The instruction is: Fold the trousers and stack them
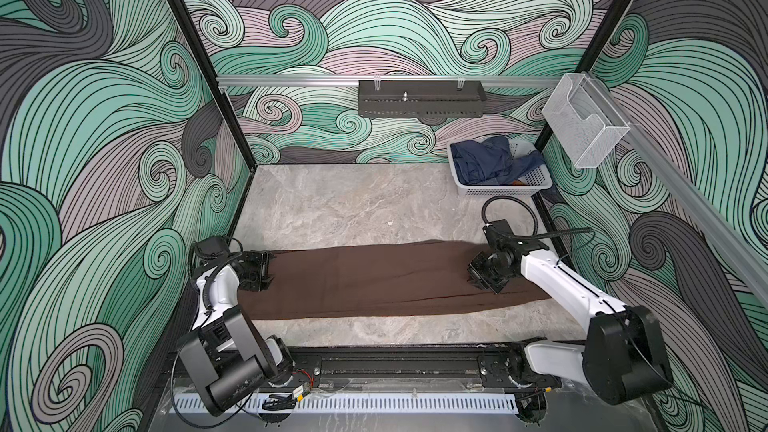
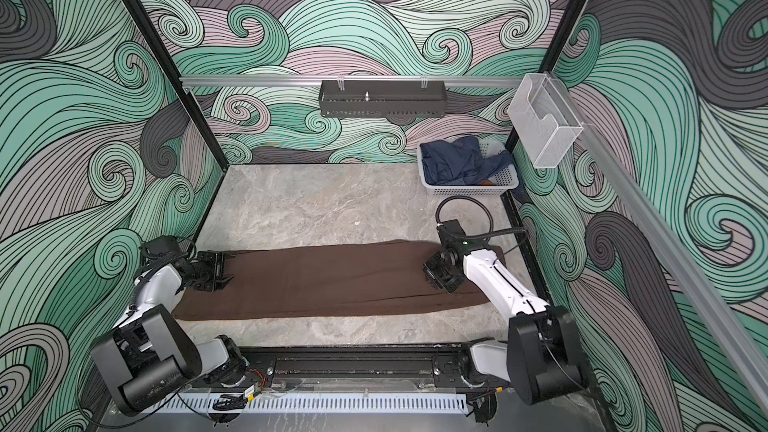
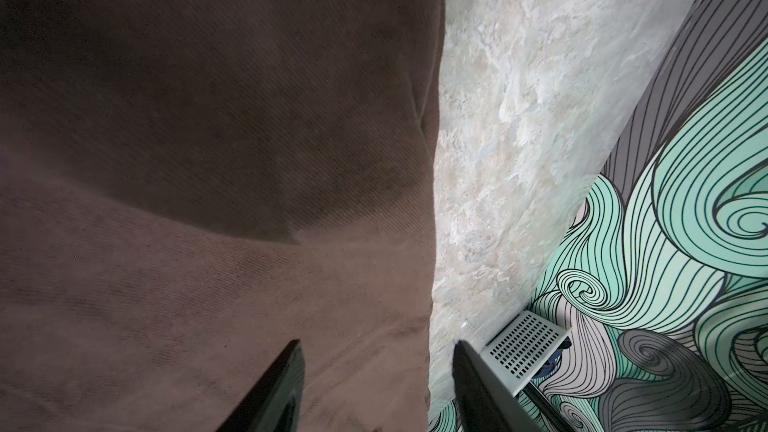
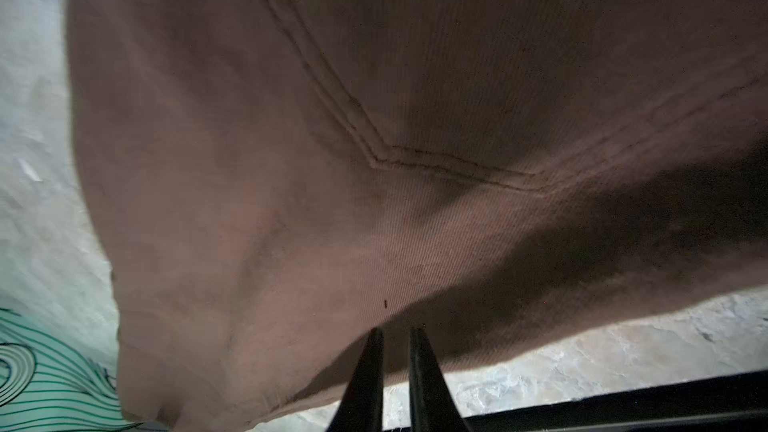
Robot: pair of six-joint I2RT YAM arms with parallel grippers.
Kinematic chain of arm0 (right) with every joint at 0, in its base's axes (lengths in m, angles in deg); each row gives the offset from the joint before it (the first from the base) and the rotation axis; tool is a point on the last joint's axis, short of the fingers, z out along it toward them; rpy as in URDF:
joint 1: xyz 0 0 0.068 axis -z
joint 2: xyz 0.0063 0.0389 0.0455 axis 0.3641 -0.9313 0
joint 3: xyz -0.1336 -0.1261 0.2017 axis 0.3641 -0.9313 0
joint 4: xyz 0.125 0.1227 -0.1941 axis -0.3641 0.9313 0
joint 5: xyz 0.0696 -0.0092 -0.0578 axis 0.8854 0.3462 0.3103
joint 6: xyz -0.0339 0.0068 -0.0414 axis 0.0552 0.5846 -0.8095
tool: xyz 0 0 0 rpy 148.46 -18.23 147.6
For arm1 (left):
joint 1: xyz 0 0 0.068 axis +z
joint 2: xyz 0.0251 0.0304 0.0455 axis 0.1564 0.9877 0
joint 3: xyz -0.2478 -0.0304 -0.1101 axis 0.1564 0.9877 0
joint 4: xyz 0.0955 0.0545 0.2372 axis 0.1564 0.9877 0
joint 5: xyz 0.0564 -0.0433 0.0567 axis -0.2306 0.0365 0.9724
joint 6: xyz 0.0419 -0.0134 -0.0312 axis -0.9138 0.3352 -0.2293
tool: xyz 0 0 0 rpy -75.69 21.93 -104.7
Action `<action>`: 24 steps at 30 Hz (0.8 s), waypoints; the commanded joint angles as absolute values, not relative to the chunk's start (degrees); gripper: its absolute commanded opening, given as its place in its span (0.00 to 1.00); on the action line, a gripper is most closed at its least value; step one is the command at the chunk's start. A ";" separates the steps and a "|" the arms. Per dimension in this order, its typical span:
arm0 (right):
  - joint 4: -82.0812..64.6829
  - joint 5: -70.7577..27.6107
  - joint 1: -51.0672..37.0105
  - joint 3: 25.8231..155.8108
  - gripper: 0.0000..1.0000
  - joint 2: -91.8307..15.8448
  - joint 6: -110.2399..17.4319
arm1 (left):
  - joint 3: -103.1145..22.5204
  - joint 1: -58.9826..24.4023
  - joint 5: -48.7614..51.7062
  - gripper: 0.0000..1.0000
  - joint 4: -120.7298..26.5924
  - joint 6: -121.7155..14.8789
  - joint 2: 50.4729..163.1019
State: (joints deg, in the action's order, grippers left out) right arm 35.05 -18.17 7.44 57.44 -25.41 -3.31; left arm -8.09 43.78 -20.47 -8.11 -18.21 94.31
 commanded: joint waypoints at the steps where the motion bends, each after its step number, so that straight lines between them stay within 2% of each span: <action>1: 33.02 -19.95 6.02 54.97 0.14 -27.42 -2.18 | -8.18 43.62 -21.32 0.60 -8.53 -20.18 94.66; 5: 34.46 -20.67 3.91 51.94 0.13 -25.08 -2.35 | -8.28 43.56 -21.50 0.60 -7.99 -20.69 94.46; 15: 41.75 -24.66 1.36 40.62 0.14 -7.80 1.07 | -6.89 43.62 -21.40 0.62 -7.86 -22.78 94.90; 24: 47.83 -30.47 1.88 56.28 0.28 -12.08 -5.00 | -8.04 44.29 -19.66 0.63 -6.25 -26.17 98.54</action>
State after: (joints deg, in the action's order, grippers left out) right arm 44.82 -26.13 1.65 51.98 -11.12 -2.48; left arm -6.93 43.81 -20.82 -7.91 -23.48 97.16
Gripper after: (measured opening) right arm 0.267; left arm 0.628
